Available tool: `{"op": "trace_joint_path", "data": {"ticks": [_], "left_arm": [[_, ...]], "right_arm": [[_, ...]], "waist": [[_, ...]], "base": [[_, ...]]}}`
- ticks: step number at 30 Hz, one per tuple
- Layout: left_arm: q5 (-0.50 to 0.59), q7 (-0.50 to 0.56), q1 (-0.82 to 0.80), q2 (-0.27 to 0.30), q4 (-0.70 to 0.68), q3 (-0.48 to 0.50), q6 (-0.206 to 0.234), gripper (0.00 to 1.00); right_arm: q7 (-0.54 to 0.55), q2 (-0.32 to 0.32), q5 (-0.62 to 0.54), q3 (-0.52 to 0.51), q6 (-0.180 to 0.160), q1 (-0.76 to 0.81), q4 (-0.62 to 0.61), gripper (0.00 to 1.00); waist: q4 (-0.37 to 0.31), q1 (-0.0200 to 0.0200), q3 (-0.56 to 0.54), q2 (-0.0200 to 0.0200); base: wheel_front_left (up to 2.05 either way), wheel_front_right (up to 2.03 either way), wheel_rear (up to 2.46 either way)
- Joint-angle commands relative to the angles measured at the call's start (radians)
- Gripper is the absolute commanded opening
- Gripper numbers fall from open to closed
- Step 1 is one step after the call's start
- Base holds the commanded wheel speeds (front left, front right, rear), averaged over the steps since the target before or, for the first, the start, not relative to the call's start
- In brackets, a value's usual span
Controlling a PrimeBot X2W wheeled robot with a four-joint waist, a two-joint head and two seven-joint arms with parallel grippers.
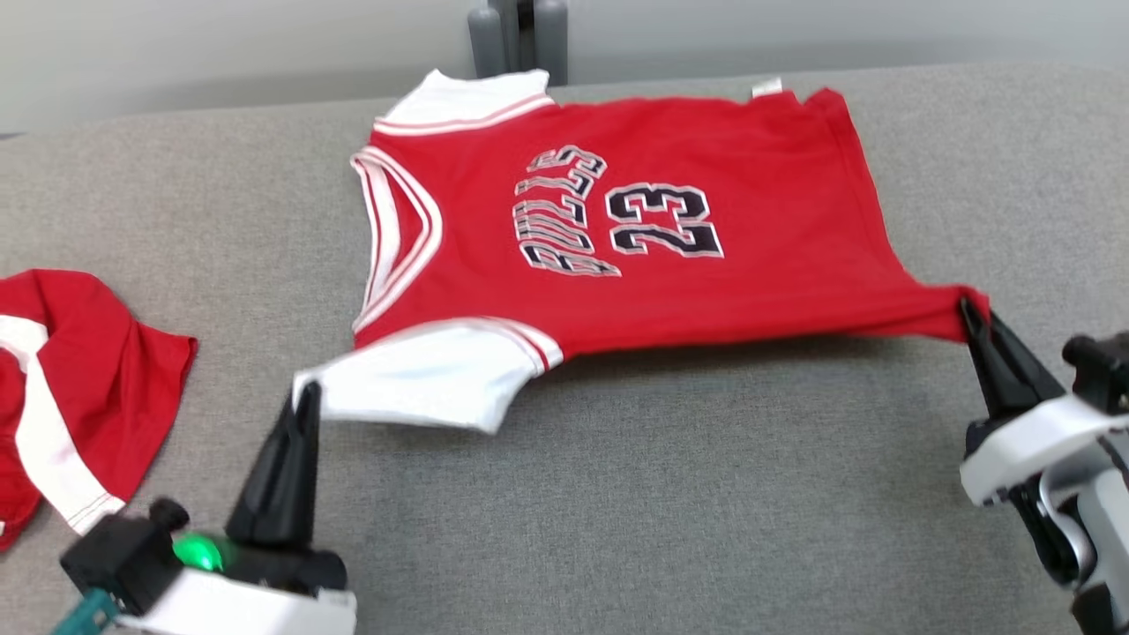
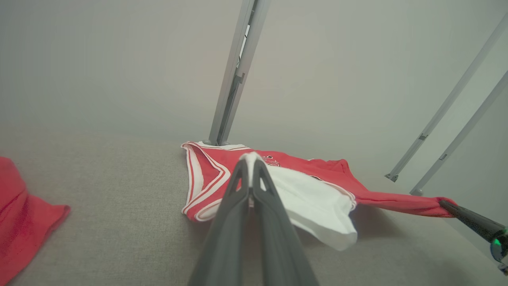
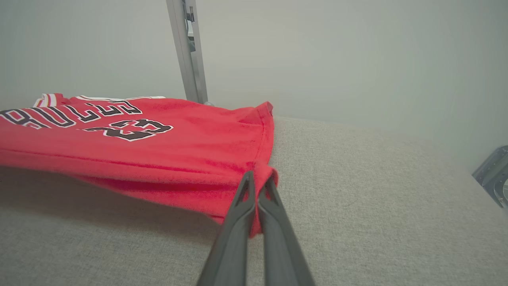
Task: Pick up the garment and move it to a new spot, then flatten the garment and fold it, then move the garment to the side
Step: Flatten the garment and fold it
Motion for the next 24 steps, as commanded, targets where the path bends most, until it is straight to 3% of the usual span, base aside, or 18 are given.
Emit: {"op": "trace_joint_path", "data": {"ticks": [1, 5, 10, 15, 19, 24], "left_arm": [[-0.012, -0.005, 0.039, -0.018, -0.008, 0.01, -0.008, 0.0], [-0.009, -0.005, 0.124, -0.026, -0.011, 0.035, -0.046, 0.0], [-0.036, 0.035, 0.187, 0.007, -0.033, 0.01, -0.088, 0.0], [-0.072, 0.111, 0.223, 0.049, -0.089, 0.016, -0.075, 0.0], [-0.151, 0.162, 0.178, -0.004, -0.087, 0.025, -0.043, 0.0], [-0.273, 0.216, 0.061, -0.079, 0.006, 0.034, -0.052, 0.0]], "right_arm": [[-0.002, -0.011, -0.012, -0.015, -0.001, 0.04, -0.016, 0.0], [-0.002, -0.008, -0.03, -0.043, -0.001, 0.139, -0.062, 0.0], [-0.002, 0.004, -0.041, -0.095, -0.001, 0.235, -0.116, 0.0], [-0.001, -0.01, -0.051, -0.111, -0.001, 0.288, -0.155, 0.0], [0.038, 0.006, -0.078, -0.131, -0.001, 0.275, -0.16, 0.0], [0.108, 0.045, -0.149, -0.121, 0.0, 0.196, -0.112, 0.0]], "waist": [[0.006, -0.0001, -0.019, -0.0001], [0.019, -0.0001, -0.045, -0.0001], [0.038, -0.0001, -0.064, -0.0001], [0.034, -0.0001, -0.063, -0.0001], [0.02, -0.0001, -0.054, -0.0001], [0.009, -0.0001, -0.033, -0.0001]], "base": [[0.0, 0.0, 0.0], [0.0, 0.0, 0.0], [0.0, 0.0, 0.0], [0.0, 0.0, 0.0], [0.0, 0.0, 0.0], [0.0, 0.0, 0.0]]}}
